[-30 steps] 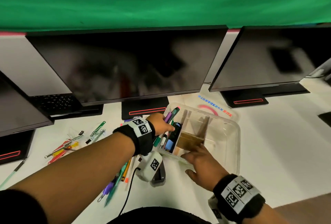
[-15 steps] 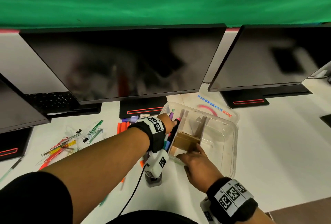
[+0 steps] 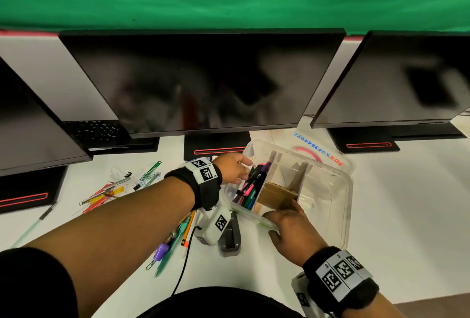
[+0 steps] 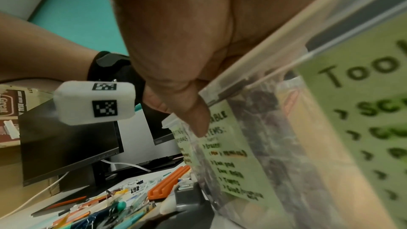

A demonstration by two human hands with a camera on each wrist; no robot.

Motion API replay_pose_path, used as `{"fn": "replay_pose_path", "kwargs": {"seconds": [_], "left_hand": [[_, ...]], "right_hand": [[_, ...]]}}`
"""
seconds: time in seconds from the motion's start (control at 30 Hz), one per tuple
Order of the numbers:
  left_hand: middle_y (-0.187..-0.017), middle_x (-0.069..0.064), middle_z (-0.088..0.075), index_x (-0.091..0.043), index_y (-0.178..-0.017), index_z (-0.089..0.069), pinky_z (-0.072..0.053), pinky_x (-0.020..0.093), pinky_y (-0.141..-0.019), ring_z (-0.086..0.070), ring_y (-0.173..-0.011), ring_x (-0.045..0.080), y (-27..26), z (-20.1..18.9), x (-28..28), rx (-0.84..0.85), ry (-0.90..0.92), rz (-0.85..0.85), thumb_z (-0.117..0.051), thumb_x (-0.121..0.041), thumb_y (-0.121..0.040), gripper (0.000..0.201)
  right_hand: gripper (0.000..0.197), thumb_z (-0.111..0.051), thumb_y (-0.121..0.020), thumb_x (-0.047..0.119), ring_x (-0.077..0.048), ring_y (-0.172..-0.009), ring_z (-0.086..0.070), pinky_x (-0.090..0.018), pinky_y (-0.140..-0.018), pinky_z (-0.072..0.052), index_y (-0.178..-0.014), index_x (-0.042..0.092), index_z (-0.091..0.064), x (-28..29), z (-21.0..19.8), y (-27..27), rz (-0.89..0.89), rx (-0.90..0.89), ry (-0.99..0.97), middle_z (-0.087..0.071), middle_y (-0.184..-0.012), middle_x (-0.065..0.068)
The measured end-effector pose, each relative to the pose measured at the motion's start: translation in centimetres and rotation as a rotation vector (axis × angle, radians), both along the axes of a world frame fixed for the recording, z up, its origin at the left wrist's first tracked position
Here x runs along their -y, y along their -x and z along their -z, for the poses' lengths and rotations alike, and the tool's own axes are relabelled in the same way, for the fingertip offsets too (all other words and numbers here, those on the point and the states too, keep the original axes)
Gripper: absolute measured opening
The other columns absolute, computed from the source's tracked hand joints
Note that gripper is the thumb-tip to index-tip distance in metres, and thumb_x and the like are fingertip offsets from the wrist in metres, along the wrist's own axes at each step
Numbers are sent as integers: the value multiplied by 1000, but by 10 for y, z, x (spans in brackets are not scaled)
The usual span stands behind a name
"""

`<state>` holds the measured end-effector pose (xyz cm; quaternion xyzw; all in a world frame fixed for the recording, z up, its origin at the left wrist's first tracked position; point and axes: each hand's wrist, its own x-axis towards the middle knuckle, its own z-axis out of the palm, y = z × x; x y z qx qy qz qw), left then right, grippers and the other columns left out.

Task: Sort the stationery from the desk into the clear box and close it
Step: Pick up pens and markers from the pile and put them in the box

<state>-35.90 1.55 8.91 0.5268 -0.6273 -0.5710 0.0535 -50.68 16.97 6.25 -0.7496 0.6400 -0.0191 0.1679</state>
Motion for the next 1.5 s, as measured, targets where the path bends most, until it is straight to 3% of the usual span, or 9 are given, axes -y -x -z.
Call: {"fn": "replay_pose_path", "kwargs": {"seconds": [0.07,0.17,0.33,0.5,0.67,0.9,1.17,1.27,1.5], "left_hand": [[-95,9,-61,-4,-122,-52,-52,16,-63,-62,-76,12,-21,-1,0,-61,-2,-68,-48,-2,-94,29],[-88,5,-59,-7,-113,-56,-49,20,-60,-58,-70,11,-53,6,2,-70,41,-147,-50,-2,-92,23],[-89,10,-60,-10,-105,-60,-46,25,-60,-58,-75,21,-126,24,1,4,83,-195,-54,-5,-91,17],[-76,7,-53,-12,-86,-56,-41,17,-50,-49,-66,16,-215,40,-11,109,66,-238,-44,-3,-95,18],[-121,11,-59,-6,-115,-60,-37,31,-106,-56,-109,25,-314,58,-22,423,147,-174,-50,-6,-93,24],[-132,9,-46,-20,-127,-51,-43,35,-101,-48,-122,27,-419,82,-35,829,132,-290,-57,-17,-86,41],[-132,15,-46,-11,-134,-39,-43,38,-101,-47,-123,32,-448,108,-25,897,144,-236,-62,-23,-84,56],[-133,18,-45,-9,-134,-40,-42,39,-103,-47,-123,33,-448,114,-18,912,181,-206,-52,-12,-89,47],[-128,18,-52,-6,-131,-39,-44,39,-99,-53,-117,33,-442,122,-10,892,208,-93,-47,-8,-89,43]], "right_hand": [[33,-53,-86,27,-16,-110,-57,-32,-111,-30,-118,29,-60,3,0,-8,68,74,56,-65,-112,6],[39,-52,-77,39,-24,-97,-61,-32,-87,-48,-107,20,-67,17,-7,-28,88,123,183,-67,-101,-1],[37,-54,-84,34,-21,-111,-50,-32,-96,-39,-117,21,-64,43,-14,-79,-44,75,141,-62,-115,2],[15,-61,-69,19,-21,-73,-63,-27,-69,-53,-78,19,-73,49,6,-143,-169,82,222,-70,-74,2],[23,-54,-86,17,-26,-102,-62,-29,-87,-47,-106,17,-65,69,57,-189,62,72,-132,-65,-111,-9],[48,-54,-87,24,-40,-108,-55,-39,-97,-43,-129,3,-41,84,90,-225,470,-4,-233,-45,-125,-22],[39,-44,-84,16,-36,-112,-48,-34,-91,-39,-122,7,-47,85,93,-244,564,-16,-254,-44,-129,-20],[41,-46,-83,-6,-41,-117,-46,-40,-96,-40,-124,-1,-46,83,91,-244,641,115,-211,-48,-125,-26],[62,-60,-82,-1,-36,-100,-63,-33,-84,-49,-137,13,-34,78,89,-230,926,423,-201,-64,-112,-21]]}}
